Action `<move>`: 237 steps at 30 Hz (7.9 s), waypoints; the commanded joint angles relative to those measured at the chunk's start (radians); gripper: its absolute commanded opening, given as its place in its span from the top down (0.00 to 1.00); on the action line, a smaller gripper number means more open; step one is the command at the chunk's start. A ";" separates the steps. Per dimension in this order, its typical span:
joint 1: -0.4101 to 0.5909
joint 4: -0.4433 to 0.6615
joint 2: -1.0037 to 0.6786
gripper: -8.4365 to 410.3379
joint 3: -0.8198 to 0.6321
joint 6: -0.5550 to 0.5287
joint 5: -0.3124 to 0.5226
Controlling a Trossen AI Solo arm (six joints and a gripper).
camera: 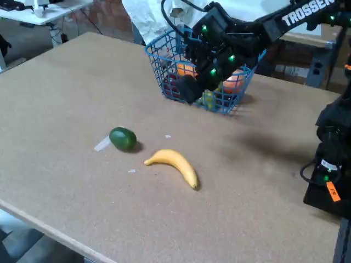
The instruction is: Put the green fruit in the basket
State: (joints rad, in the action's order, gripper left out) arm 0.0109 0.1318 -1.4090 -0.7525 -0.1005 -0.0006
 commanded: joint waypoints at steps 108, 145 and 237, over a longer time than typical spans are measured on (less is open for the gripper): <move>-0.159 0.760 -0.976 0.03 -1.332 -0.166 -0.047; -0.193 0.649 -1.019 0.03 -1.166 -0.186 -0.022; -0.188 0.613 -0.699 0.55 -1.120 -0.150 0.214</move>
State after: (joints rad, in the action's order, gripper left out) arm -0.1905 0.7048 -2.1735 -1.8729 -0.2516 0.1329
